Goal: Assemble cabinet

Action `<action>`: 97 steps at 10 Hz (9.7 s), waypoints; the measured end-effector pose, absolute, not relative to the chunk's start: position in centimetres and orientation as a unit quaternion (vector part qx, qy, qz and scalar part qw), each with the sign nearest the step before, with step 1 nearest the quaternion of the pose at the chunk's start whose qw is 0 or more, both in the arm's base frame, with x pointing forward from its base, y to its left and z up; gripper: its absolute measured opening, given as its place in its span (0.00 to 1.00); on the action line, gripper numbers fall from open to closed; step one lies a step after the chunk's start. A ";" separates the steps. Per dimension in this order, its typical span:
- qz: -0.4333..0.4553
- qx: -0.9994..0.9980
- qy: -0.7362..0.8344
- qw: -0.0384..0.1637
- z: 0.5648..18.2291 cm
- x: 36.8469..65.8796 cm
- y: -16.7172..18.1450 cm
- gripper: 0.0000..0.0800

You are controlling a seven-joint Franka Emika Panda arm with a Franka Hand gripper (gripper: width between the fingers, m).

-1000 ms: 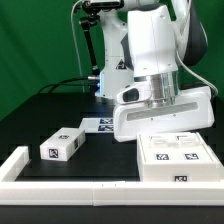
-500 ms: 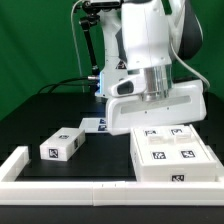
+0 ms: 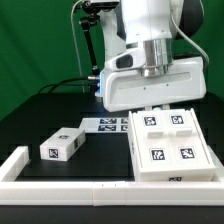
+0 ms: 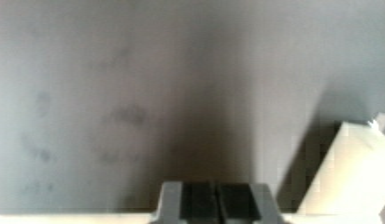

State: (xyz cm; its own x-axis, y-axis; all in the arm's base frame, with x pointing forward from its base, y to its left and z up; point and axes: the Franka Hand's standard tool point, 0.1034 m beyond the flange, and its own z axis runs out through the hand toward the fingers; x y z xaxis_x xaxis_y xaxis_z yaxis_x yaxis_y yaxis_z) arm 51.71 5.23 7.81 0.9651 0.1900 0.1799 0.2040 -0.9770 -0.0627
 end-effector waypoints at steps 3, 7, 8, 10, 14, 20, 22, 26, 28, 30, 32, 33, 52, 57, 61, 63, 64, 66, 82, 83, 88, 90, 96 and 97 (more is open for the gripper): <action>-0.082 -0.990 -0.105 0.038 10.3 53.0 5.2 0.00; -0.079 -0.991 -0.106 0.039 10.3 53.1 5.3 0.00; -0.079 -0.990 -0.106 0.038 10.4 53.1 5.3 0.00; -0.066 -0.991 -0.109 0.038 12.3 53.9 5.7 0.00; -0.060 -0.991 -0.116 0.040 13.9 55.7 5.8 0.00; -0.057 -0.991 -0.116 0.040 13.9 55.6 6.1 0.20; -0.056 -0.991 -0.115 0.040 13.5 55.2 5.9 0.43; -0.019 -0.995 -0.097 0.028 9.6 49.2 -0.5 0.87; -0.017 -0.993 -0.113 0.022 9.4 48.8 -3.8 0.98; -0.018 -0.989 -0.143 0.016 9.4 48.4 -7.2 1.00; -0.018 -0.990 -0.136 0.017 9.3 48.4 -6.9 1.00; -0.018 -0.991 -0.131 0.017 9.3 48.4 -6.9 1.00; -0.027 -0.992 0.120 0.011 3.0 45.0 -14.3 1.00; -0.029 -0.993 0.113 0.004 0.8 44.4 -14.0 1.00; -0.028 -0.994 0.110 0.005 0.8 44.5 -13.7 0.70; -0.028 -0.994 0.106 0.005 0.8 44.6 -13.3 0.70; -0.029 -0.994 0.102 0.006 1.1 44.9 -12.9 0.70; -0.025 -0.993 0.116 0.016 3.7 45.7 -9.9 0.70; -0.016 -0.989 0.144 0.037 16.6 54.6 3.2 0.70; -0.025 -0.990 0.136 0.037 17.3 55.7 3.8 0.70; -0.030 -0.992 0.117 0.039 17.7 57.3 4.3 0.70; -0.041 -0.994 0.091 0.038 17.0 57.7 4.5 0.70; -0.046 -0.996 0.057 0.042 16.9 61.4 6.2 0.70; -0.047 -0.996 0.057 0.042 16.9 61.4 6.2 0.70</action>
Offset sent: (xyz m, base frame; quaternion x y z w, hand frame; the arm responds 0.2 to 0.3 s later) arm 0.0286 0.0010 0.0345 0.0022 -0.0249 -0.0032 0.9997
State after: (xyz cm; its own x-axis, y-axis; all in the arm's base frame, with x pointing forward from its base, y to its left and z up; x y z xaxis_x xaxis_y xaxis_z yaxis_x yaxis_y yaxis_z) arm 61.42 6.21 16.95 0.9891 -0.1179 0.0880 -0.1101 -0.9900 -0.0883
